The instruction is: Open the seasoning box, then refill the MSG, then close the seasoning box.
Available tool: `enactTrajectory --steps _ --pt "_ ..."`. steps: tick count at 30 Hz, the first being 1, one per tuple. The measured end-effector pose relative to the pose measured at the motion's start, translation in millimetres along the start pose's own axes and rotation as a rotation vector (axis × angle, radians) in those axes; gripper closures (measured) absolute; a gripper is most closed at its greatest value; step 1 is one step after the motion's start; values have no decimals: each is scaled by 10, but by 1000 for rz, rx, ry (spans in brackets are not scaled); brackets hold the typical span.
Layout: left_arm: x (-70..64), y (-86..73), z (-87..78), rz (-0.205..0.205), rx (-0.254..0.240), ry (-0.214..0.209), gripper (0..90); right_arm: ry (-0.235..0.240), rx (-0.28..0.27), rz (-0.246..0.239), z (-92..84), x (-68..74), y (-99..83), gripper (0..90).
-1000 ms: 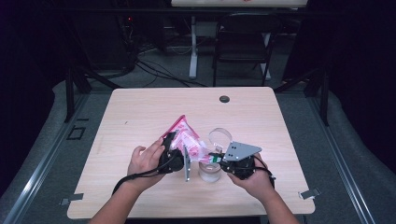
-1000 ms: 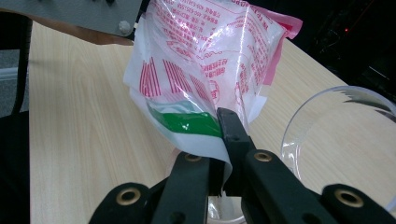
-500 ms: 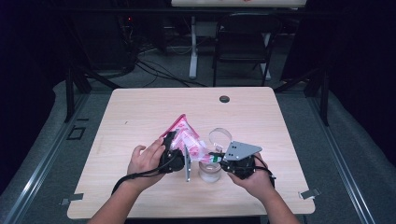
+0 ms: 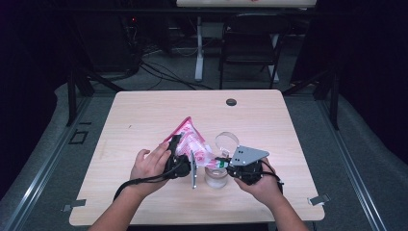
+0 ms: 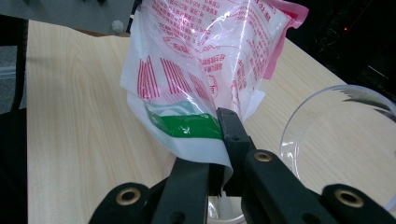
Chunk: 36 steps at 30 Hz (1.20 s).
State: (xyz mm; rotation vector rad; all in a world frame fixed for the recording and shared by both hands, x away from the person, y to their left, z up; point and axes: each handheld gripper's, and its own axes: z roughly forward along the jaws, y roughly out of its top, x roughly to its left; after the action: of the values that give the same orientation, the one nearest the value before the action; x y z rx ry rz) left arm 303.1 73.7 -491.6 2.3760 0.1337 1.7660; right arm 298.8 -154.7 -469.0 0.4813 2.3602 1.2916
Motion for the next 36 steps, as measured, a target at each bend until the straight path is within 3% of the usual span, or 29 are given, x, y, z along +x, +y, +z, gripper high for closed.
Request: enactTrajectory --steps 36 --pt "0 17 -17 38 3 23 652 -8 13 -3 12 6 -8 900"
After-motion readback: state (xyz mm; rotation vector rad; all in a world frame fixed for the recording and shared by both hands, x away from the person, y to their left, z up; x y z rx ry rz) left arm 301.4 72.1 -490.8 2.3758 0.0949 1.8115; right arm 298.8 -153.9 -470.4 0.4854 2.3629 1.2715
